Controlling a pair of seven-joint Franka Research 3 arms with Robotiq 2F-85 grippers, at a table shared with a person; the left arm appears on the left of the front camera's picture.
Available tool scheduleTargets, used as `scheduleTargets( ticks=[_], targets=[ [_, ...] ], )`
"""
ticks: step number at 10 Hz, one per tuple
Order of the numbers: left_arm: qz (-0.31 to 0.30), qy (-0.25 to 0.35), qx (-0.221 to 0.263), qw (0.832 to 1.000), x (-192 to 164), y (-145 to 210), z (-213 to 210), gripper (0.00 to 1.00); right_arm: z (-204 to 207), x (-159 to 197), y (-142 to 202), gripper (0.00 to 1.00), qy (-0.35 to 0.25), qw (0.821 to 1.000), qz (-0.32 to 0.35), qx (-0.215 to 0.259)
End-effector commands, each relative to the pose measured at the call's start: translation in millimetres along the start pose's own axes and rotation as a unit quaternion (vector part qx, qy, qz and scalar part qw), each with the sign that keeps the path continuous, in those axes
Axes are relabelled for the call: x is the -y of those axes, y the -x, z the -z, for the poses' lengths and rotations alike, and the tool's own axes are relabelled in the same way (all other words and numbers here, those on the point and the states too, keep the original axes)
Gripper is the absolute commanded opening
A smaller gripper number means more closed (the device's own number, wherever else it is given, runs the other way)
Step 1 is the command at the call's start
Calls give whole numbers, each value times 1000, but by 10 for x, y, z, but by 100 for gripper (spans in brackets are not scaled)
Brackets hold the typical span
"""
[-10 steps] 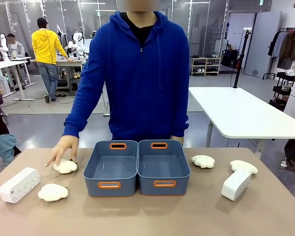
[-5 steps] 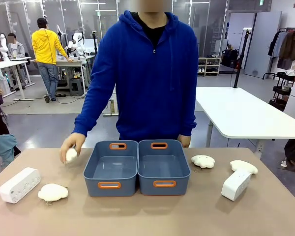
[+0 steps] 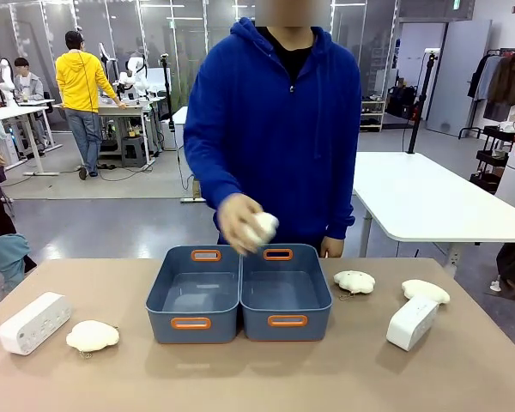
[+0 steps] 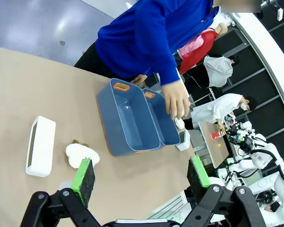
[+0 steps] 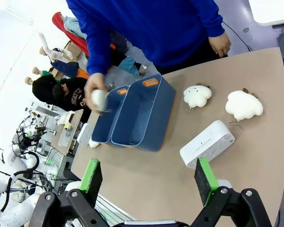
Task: Sort the digital clocks into the basket.
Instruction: Pick up the Digital clock from the table and place it into the empty Plastic storage basket.
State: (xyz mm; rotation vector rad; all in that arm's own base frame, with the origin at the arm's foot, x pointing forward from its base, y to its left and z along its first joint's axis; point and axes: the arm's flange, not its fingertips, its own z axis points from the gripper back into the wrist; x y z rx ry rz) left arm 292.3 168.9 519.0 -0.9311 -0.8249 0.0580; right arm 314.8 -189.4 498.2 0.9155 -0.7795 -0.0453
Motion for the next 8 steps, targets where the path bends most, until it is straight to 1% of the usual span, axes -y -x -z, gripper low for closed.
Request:
scheduleTargets(
  ticks=[1,2,3,4,5,6,7,8],
  targets=[
    [8,12,6,1000,15,-17,-3,100,168,-126,30,100,22,996,-62,-53],
    [8,12,6,1000,15,-17,-3,100,309,-197,3,100,57,991,-99,-75],
    [8,12,6,1000,15,-17,-3,100,468,-264,-19,100,58,980,-149,-117],
    [8,12,6,1000,15,-17,-3,100,657,-303,-50,100,68,965,-205,-148],
    [8,12,6,1000,15,-17,-3,100,912,-345,-52,100,85,927,-307,-200],
    [8,12,6,1000,15,-17,-3,100,1124,-374,-67,100,75,877,-407,-242],
    [8,12,6,1000,15,-17,-3,100,1338,-446,-49,100,90,841,-464,-263],
    [8,12,6,1000,15,-17,-3,100,1566,-529,36,100,120,809,-494,-296]
  ],
)
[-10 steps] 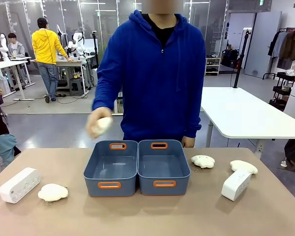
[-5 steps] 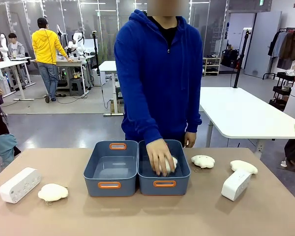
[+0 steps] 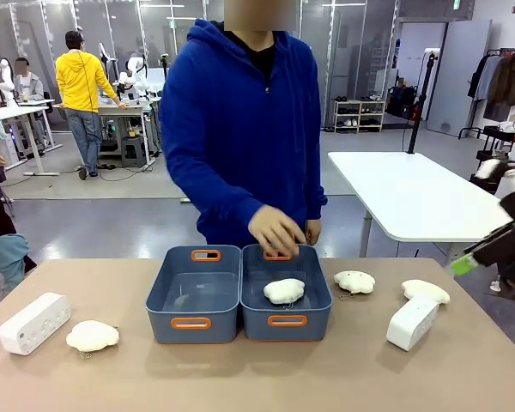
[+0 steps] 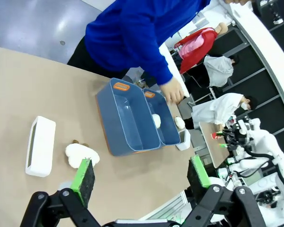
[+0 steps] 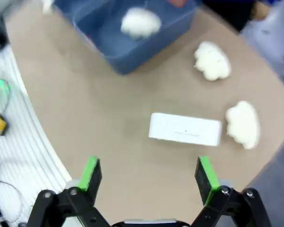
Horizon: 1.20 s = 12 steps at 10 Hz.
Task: Sort the digital clocks into the basket.
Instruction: Pick up the Digital clock from the table and place it into the empty Plastic storage basket.
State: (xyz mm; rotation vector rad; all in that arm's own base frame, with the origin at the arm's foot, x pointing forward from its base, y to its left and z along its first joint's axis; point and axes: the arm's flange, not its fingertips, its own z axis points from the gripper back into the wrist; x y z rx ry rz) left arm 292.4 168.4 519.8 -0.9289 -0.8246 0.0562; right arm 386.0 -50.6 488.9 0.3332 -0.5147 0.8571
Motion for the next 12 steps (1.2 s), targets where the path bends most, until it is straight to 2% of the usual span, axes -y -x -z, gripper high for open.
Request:
scheduleTargets(
  ticks=[1,2,5,6,8,9,12],
  targets=[
    [7,12,6,1000,6,-13,-4,100,318,-40,-122,100,63,987,-128,-76],
    [7,12,6,1000,6,-13,-4,100,495,-21,-219,100,68,976,-161,-127],
    [7,12,6,1000,6,-13,-4,100,819,-84,-404,100,47,946,-246,-204],
    [7,12,6,1000,6,-13,-4,100,919,-69,-409,100,22,936,-277,-215],
    [7,12,6,1000,6,-13,-4,100,1105,-53,-364,100,8,930,-309,-200],
    [7,12,6,1000,6,-13,-4,100,1167,-65,-313,100,-23,922,-329,-202],
    [7,12,6,1000,6,-13,-4,100,1278,0,-212,100,-64,885,-401,-227]
  ],
)
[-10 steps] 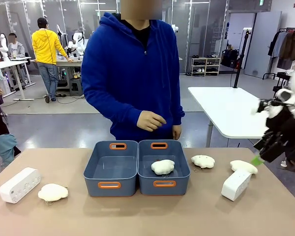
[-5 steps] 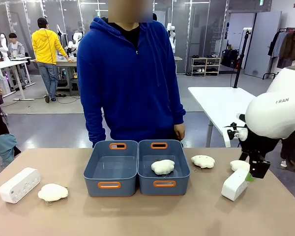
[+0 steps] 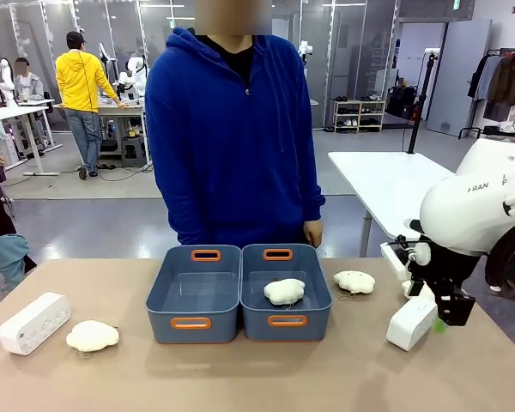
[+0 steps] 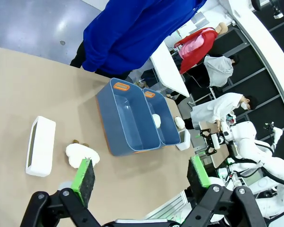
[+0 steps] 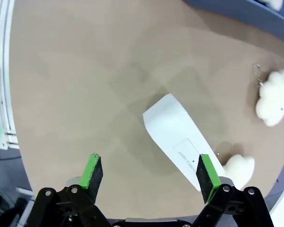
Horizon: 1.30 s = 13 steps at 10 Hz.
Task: Sort the digital clocks into the basket.
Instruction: Pick up the Digital clock from the table and place it into the empty Plastic storage basket.
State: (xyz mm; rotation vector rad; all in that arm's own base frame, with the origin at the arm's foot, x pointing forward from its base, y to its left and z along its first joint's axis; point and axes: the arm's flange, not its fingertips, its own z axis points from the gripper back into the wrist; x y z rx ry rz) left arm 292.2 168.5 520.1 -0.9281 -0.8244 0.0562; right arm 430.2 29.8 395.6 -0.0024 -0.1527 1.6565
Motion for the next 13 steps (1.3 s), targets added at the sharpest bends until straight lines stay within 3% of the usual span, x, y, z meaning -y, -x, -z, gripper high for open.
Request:
scheduleTargets(
  ticks=[1,4,10,12,13],
  targets=[
    [7,13,6,1000,4,-13,-2,100,71,36,53,100,-12,998,-62,-5],
    [7,13,6,1000,4,-13,-2,100,249,187,97,100,32,995,-91,0],
    [7,13,6,1000,4,-13,-2,100,694,318,104,100,55,992,-115,-19],
    [7,13,6,1000,4,-13,-2,100,878,330,140,100,38,994,-103,-23],
    [7,13,6,1000,4,-13,-2,100,908,342,156,79,40,994,-102,-24]
  ],
)
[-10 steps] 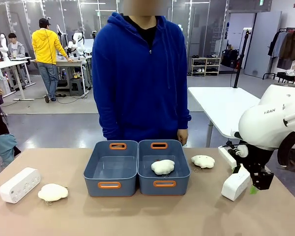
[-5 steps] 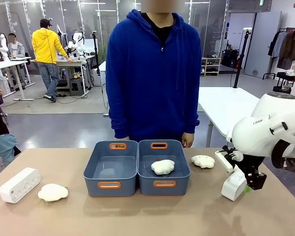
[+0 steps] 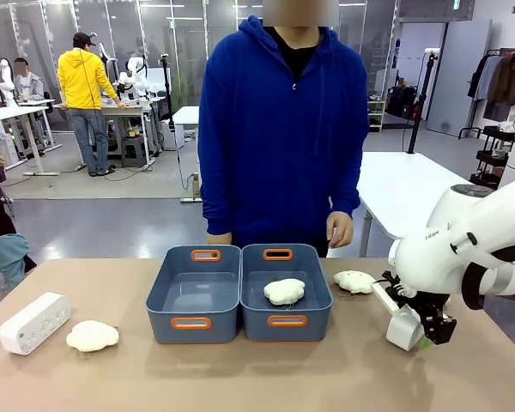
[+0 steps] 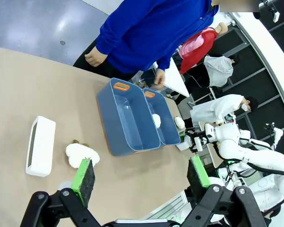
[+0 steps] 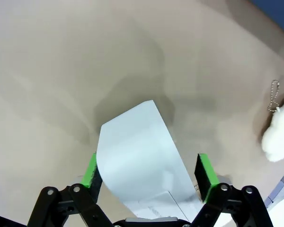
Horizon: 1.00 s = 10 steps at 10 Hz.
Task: Sort the digital clocks into the basket.
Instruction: Pick up the Digital clock from the table and place it into the empty Plastic storage basket.
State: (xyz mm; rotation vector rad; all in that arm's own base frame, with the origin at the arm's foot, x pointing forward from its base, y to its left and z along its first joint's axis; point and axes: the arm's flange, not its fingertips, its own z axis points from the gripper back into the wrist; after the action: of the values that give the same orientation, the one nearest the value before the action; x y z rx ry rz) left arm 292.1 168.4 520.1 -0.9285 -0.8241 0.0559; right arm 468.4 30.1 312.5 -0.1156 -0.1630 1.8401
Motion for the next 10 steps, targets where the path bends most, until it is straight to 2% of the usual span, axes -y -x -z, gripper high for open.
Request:
scheduleTargets(
  ticks=[1,3,10],
  targets=[
    [7,12,7,1000,4,-13,-1,100,47,44,59,43,13,1000,-7,5],
    [7,12,7,1000,4,-13,-1,100,28,34,47,0,17,1000,-5,7],
    [7,12,7,1000,4,-13,-1,100,16,23,20,3,8,1000,2,-3]
  ],
)
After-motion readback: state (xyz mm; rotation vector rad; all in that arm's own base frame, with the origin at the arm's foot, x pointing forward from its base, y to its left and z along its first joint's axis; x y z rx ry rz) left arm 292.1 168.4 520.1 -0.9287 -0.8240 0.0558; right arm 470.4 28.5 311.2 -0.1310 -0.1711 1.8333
